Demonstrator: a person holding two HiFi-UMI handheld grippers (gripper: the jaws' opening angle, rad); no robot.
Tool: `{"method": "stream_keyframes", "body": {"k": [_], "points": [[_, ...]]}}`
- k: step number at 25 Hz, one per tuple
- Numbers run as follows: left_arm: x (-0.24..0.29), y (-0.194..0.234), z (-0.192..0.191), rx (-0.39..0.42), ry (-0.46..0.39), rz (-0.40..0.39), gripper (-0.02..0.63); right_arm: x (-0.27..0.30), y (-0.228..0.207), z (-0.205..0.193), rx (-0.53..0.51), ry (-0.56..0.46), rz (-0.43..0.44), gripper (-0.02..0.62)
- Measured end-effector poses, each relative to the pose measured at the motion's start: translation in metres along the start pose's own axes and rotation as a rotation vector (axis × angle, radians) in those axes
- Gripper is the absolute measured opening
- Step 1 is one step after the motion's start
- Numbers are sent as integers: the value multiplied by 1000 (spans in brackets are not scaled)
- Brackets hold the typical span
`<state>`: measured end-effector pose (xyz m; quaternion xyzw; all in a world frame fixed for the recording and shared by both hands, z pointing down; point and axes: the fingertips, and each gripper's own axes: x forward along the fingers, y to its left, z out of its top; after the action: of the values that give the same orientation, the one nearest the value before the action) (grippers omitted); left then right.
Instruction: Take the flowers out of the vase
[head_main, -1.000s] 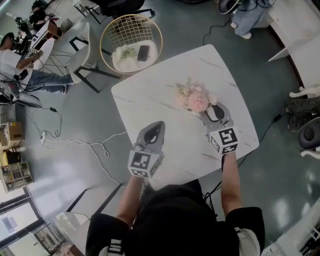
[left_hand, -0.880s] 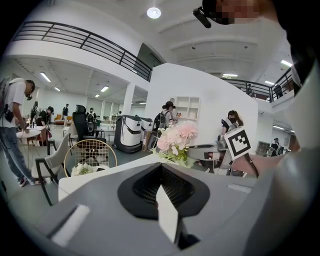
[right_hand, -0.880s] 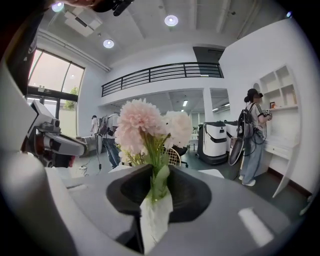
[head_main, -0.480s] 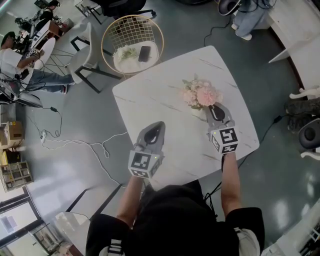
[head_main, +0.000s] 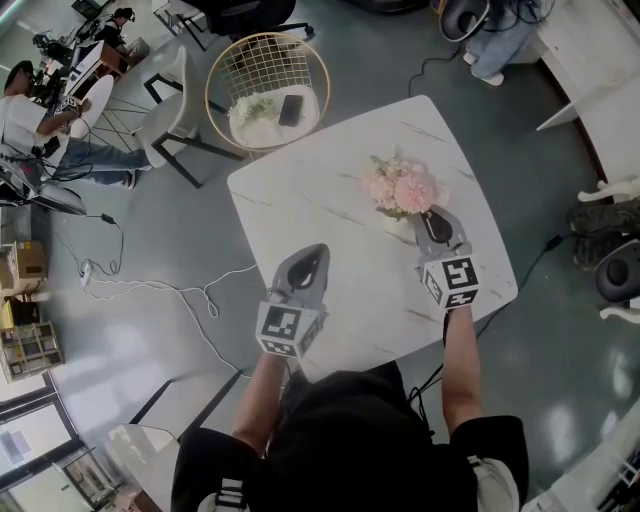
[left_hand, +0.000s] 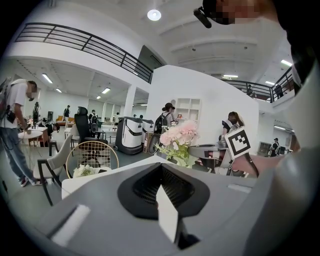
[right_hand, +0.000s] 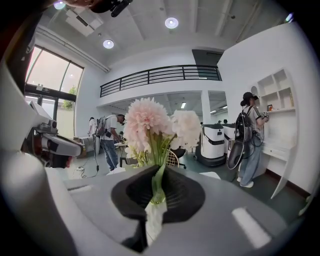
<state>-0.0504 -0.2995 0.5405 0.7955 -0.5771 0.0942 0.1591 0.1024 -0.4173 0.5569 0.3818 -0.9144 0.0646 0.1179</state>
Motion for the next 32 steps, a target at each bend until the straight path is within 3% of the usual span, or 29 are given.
{"method": "stream_keyframes", "body": {"k": [32], "points": [[-47,-4,30,28,-108,14,8,-32,14,82,-43,-147,-30,14]]}}
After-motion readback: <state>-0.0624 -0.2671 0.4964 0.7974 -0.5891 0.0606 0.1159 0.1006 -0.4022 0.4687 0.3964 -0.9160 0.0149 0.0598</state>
